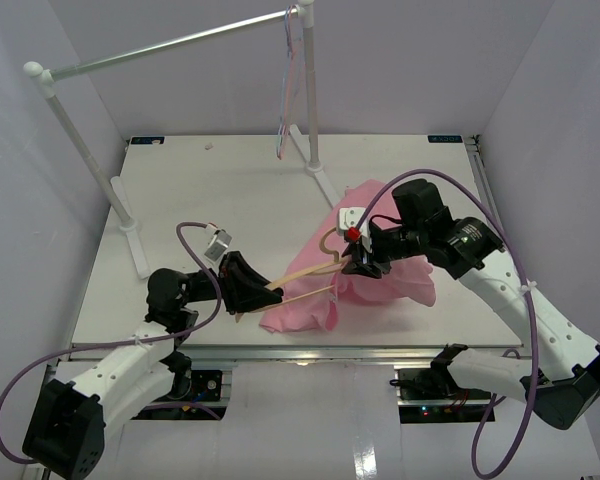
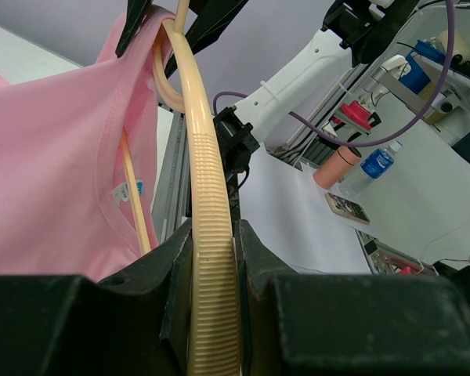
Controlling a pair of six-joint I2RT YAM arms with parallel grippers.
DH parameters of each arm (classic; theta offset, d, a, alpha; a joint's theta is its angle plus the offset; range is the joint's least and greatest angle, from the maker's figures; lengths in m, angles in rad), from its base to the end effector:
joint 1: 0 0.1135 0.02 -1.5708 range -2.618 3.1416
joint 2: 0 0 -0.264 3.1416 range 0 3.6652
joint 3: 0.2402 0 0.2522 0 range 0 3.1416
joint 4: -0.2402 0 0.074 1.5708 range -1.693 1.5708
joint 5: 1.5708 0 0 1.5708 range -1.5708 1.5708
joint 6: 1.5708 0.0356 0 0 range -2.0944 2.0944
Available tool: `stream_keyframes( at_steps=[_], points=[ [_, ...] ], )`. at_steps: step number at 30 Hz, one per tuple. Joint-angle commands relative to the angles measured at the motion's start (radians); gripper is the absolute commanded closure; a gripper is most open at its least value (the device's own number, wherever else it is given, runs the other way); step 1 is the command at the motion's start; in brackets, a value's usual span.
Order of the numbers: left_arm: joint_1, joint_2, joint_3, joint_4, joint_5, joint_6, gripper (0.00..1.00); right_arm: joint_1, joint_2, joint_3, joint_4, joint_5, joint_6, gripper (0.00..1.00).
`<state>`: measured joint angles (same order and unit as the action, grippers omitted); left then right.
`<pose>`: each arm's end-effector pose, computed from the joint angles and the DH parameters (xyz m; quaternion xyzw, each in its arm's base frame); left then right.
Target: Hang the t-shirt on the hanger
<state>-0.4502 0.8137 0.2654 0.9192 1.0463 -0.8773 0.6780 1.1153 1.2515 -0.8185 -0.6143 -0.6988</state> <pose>0.1348 -0.0994 0.2622 0.2993 0.5654 -0.6627 0.3894 0.1572 0.1530 0.3783 -0.6471 0.5821 0.2687 0.4125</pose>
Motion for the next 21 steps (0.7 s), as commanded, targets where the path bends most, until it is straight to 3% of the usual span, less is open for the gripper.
stream_keyframes(
  at_steps=[1,3,5,9,13,15,21],
  points=[
    [-0.026,0.017,0.079,0.104,-0.053,0.013,1.0,0.012,0.006,-0.027,0.072,-0.067,0.061,0.63],
    [-0.032,0.033,0.083,0.115,-0.054,0.015,1.0,0.012,0.008,-0.033,0.086,-0.07,0.076,0.7],
    [-0.034,0.042,0.084,0.126,-0.054,0.015,1.0,0.012,0.0,-0.041,0.097,-0.067,0.087,0.88],
    [-0.035,0.039,0.111,0.036,-0.102,0.043,0.99,0.014,-0.029,-0.063,0.145,-0.031,0.134,0.92],
    [-0.035,0.022,0.221,-0.208,-0.218,0.149,0.65,0.015,-0.093,-0.079,0.192,0.036,0.178,0.92],
    [-0.035,0.027,0.29,-0.359,-0.289,0.19,0.53,0.015,-0.123,-0.094,0.218,0.06,0.195,0.92],
    [-0.034,0.055,0.476,-0.668,-0.419,0.351,0.42,0.019,-0.188,-0.135,0.284,0.142,0.257,0.92]
  ],
)
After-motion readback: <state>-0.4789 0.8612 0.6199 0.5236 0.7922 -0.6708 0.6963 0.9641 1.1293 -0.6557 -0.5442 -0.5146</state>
